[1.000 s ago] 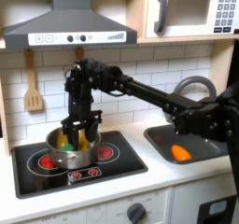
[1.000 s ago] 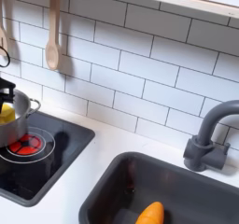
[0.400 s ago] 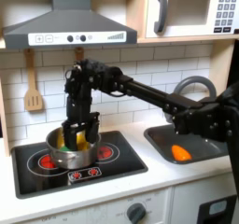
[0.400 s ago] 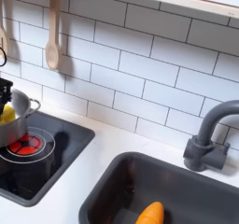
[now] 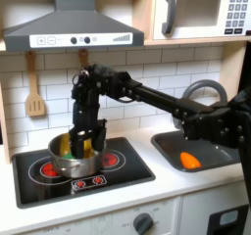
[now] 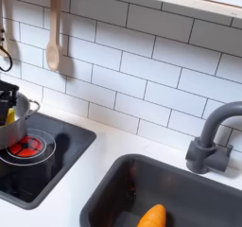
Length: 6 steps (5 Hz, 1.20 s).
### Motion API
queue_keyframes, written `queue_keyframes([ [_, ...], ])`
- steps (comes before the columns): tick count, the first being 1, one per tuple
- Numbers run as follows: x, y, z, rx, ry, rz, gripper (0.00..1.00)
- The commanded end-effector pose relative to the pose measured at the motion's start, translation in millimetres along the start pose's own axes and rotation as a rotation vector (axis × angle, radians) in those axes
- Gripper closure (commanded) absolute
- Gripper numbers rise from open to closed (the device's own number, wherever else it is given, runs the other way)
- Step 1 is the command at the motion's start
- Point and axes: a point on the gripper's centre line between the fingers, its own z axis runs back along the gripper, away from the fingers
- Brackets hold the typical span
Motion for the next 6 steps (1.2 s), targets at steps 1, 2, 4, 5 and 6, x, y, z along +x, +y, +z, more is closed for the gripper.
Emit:
queue_keyframes([
  [1,2,-1.9,3.7,-0.001,-0.007,0.014,0.00],
  [2,-2,-0.5,-5.5,0.020,0.039,0.073,0.00],
  [4,-3,2.6,-3.8,0.036,0.005,0.062,0.00],
  [5,-4,0.7,-13.0,0.040,0.014,0.039,0.00],
  [6,-3,0.6,-18.5,0.046,0.016,0.027,0.00],
])
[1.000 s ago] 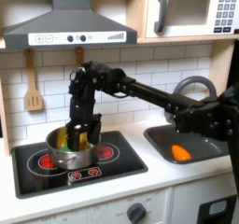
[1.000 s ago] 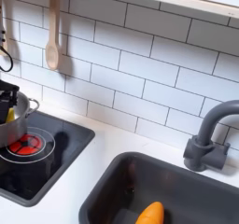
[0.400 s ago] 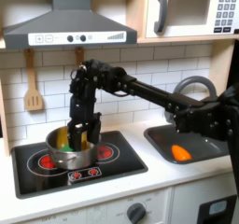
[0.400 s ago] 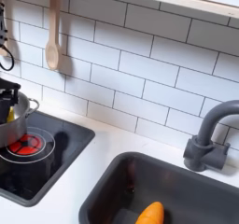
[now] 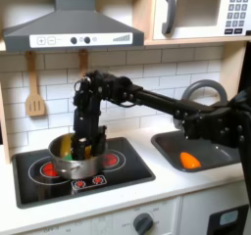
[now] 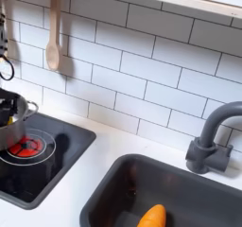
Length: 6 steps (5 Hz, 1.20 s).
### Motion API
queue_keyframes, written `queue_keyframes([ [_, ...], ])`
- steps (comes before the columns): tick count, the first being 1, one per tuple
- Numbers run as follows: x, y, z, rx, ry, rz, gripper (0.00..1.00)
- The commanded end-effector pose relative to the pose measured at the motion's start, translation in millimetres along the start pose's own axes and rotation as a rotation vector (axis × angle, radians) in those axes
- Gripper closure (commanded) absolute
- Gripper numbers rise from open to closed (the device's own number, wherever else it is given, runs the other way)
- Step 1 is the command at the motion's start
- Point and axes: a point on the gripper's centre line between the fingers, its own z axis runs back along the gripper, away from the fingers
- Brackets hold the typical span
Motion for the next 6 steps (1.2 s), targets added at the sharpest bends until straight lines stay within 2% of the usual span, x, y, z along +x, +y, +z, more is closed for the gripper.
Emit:
queue_keyframes([
  [1,0.4,1.7,-6.6,0.009,0.007,-0.002,0.00],
  [3,-1.6,1.0,-5.7,0.011,0.006,-0.014,0.00],
  [4,-4.9,0.2,-8.5,0.005,0.011,-0.024,1.00],
  [6,-6.4,1.1,-5.8,0.008,-0.002,-0.037,1.00],
])
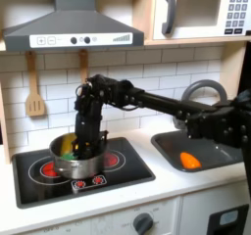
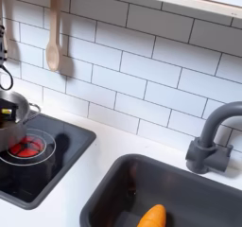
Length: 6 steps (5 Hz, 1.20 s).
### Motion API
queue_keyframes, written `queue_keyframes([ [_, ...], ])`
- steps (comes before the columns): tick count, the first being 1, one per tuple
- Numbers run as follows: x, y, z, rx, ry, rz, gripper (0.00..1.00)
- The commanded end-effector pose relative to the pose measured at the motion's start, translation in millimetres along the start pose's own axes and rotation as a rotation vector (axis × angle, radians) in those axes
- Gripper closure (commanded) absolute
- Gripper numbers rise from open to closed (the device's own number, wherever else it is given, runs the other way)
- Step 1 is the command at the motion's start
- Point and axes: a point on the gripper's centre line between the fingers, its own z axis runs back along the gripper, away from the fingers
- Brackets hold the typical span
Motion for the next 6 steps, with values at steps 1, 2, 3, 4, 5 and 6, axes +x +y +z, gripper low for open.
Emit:
queue_keyframes([
  [1,1,-0.5,4.9,-0.011,-0.026,-0.014,1.00],
  [2,3,-2.4,11.1,-0.011,-0.055,-0.040,1.00],
  [3,2,-0.5,19.5,-0.020,-0.085,-0.049,1.00],
  [4,2,2.2,27.8,-0.029,-0.110,-0.043,1.00],
  [5,1,-0.6,29.9,-0.037,-0.116,-0.056,1.00],
  [6,-1,-2.2,38.2,-0.048,-0.146,-0.078,1.00],
])
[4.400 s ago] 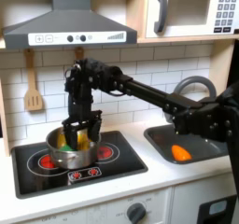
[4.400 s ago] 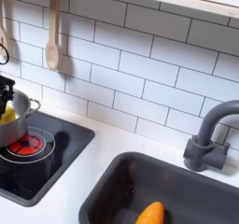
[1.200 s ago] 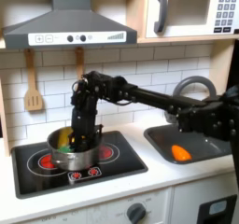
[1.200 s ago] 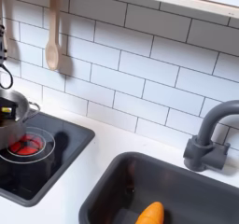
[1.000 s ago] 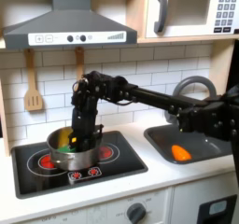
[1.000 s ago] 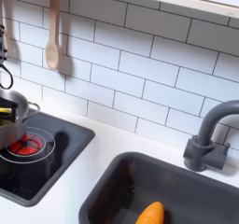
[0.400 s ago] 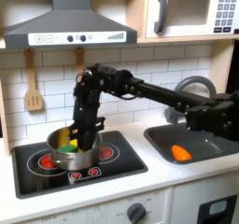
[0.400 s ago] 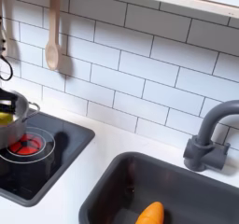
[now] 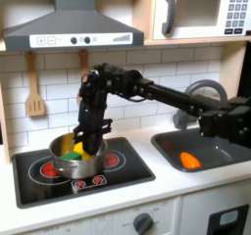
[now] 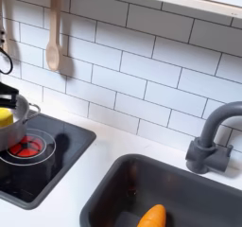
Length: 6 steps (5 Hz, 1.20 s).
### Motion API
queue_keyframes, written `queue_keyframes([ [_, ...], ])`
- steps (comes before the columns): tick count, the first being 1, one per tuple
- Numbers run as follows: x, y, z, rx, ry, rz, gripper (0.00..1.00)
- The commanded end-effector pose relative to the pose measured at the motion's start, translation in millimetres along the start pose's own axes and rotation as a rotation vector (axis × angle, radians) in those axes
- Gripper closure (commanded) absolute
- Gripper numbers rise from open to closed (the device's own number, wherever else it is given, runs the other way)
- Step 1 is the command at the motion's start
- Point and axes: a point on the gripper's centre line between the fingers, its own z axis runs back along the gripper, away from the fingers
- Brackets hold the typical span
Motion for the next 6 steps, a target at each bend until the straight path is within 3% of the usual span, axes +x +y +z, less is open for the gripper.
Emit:
queue_keyframes([
  [1,-2,-3.9,11.7,-0.015,-0.041,-0.031,1.00],
  [2,-1,-4.0,17.5,-0.012,-0.067,-0.062,0.00],
  [3,-2,-5.8,15.5,-0.019,-0.066,-0.079,0.00],
  [4,-6,-12.0,22.5,-0.043,-0.095,-0.150,0.00],
  [6,-13,-26.0,26.5,-0.092,-0.083,-0.216,0.00],
])
